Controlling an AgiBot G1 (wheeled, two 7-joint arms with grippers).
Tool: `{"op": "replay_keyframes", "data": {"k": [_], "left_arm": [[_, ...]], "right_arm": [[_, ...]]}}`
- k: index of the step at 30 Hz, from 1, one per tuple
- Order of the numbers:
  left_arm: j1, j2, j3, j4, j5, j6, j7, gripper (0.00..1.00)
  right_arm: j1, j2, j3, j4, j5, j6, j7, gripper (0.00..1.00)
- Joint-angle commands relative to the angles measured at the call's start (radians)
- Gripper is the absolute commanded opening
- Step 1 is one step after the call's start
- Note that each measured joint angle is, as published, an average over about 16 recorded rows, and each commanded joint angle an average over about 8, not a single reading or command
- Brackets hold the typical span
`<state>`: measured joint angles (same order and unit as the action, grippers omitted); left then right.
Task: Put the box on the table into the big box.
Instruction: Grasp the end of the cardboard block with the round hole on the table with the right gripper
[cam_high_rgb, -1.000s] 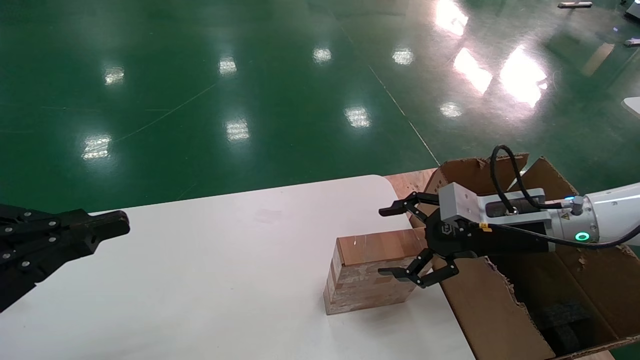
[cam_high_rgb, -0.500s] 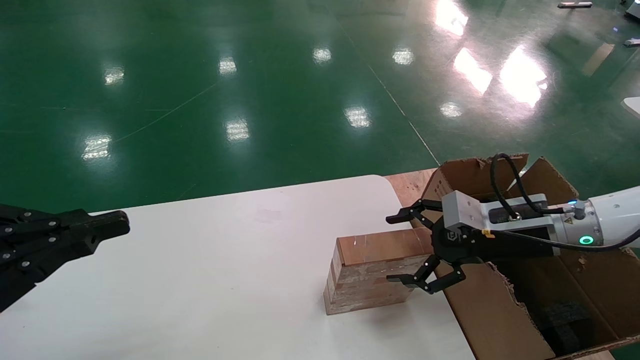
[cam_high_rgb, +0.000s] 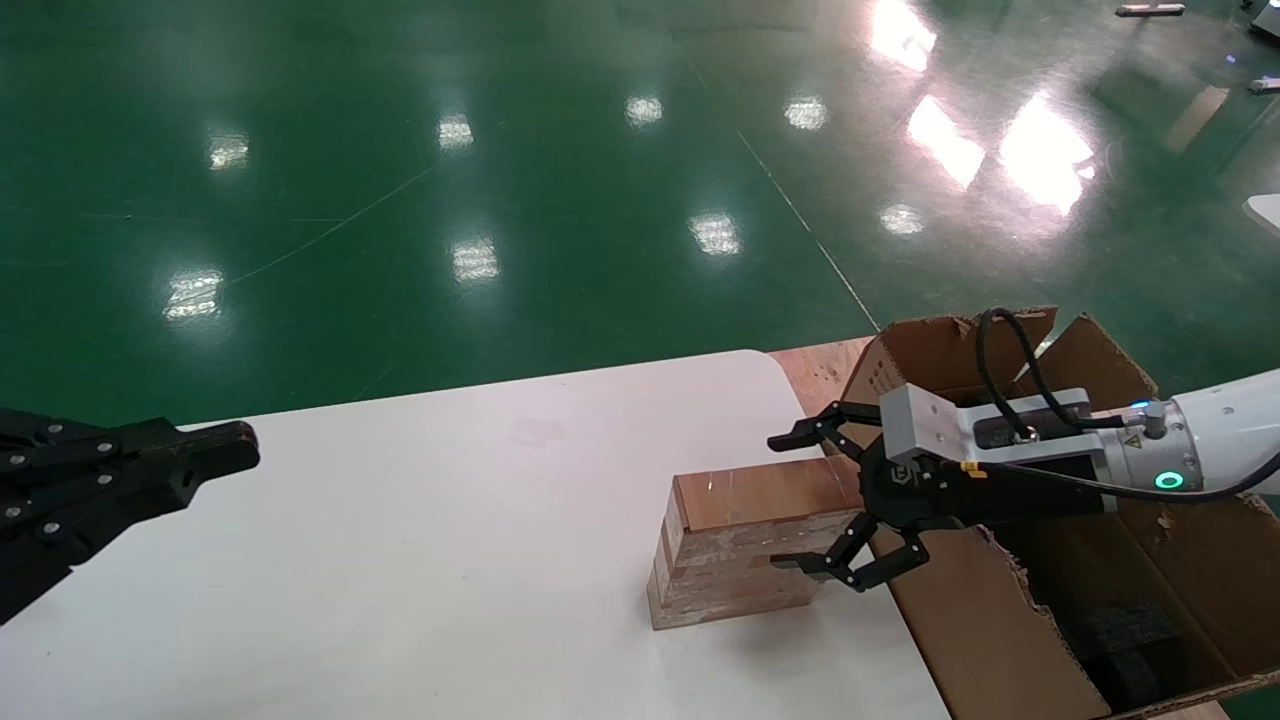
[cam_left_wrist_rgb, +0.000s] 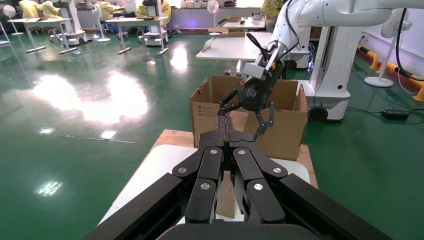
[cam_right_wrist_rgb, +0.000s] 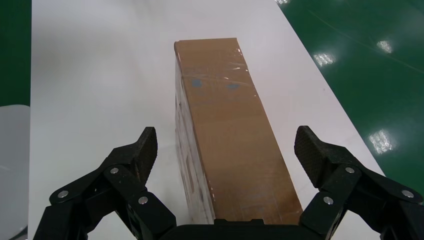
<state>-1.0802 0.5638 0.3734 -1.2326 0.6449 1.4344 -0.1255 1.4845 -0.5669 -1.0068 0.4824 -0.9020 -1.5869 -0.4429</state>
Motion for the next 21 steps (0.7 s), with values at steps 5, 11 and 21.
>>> {"op": "replay_keyframes", "data": {"k": [5, 11, 21], "left_arm": [[0.0, 0.0, 0.0, 0.0, 0.0, 0.0, 0.0, 1.0], [0.0, 0.0, 0.0, 0.0, 0.0, 0.0, 0.0, 1.0], [0.0, 0.0, 0.0, 0.0, 0.0, 0.0, 0.0, 1.0]], "right_arm": [[0.003, 0.001, -0.014, -0.002, 0.014, 0.0, 0.0, 1.0], [0.003, 0.001, -0.012, -0.002, 0.013, 0.0, 0.0, 1.0], [0.002, 0.001, -0.008, -0.001, 0.009, 0.0, 0.0, 0.05]]}}
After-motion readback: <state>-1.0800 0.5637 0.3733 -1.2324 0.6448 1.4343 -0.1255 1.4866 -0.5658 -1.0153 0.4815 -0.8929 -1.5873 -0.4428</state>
